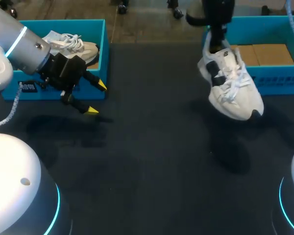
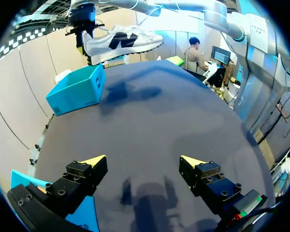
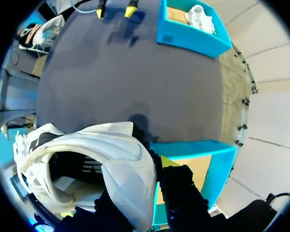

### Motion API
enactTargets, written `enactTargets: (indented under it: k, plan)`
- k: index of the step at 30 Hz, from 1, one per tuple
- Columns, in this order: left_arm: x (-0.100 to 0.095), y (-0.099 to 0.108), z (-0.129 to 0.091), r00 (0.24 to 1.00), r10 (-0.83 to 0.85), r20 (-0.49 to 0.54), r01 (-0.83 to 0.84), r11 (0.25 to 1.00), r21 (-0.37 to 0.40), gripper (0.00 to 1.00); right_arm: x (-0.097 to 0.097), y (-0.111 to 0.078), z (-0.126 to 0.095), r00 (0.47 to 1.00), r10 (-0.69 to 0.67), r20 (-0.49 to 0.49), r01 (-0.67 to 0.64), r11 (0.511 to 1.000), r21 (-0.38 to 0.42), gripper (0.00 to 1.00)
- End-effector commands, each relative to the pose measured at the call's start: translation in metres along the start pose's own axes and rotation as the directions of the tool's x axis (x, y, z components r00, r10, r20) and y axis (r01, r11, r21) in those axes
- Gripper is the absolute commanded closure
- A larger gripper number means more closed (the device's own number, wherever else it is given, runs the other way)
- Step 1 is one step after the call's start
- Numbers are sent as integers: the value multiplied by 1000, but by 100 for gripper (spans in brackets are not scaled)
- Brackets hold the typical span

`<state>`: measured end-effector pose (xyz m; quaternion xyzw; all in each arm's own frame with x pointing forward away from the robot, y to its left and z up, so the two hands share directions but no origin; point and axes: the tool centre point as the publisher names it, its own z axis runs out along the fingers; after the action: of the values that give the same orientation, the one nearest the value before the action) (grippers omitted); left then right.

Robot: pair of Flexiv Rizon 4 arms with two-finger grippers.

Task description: Take the shoe out of the shoebox, open the shoe tongue, remove and reinsert the insole, then place the shoe into the shoebox

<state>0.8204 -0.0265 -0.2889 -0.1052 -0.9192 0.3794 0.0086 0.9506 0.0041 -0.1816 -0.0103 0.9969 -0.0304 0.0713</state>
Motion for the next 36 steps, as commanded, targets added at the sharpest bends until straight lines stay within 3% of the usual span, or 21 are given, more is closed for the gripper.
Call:
enactTargets:
  k: [1, 13, 24, 36]
  plan:
    - [1, 0, 0, 1000, 0, 1, 0, 1000, -2, 0, -6, -28, -1, 1000, 24, -6, -24, 999, -27, 100]
    - [1, 0, 0, 1000, 0, 1, 0, 1000, -2, 0, -26, -106, 4, 993, 113, -27, -113, 993, 19, 100]
    - [1, 0, 0, 1000, 0, 1, 0, 1000, -2, 0, -55, -170, 13, 996, 84, -37, -81, 994, 67, 100]
    - [1, 0, 0, 1000, 0, 1, 0, 1000, -2, 0, -83, -241, 0, 994, 110, -5, -109, 989, 96, 100]
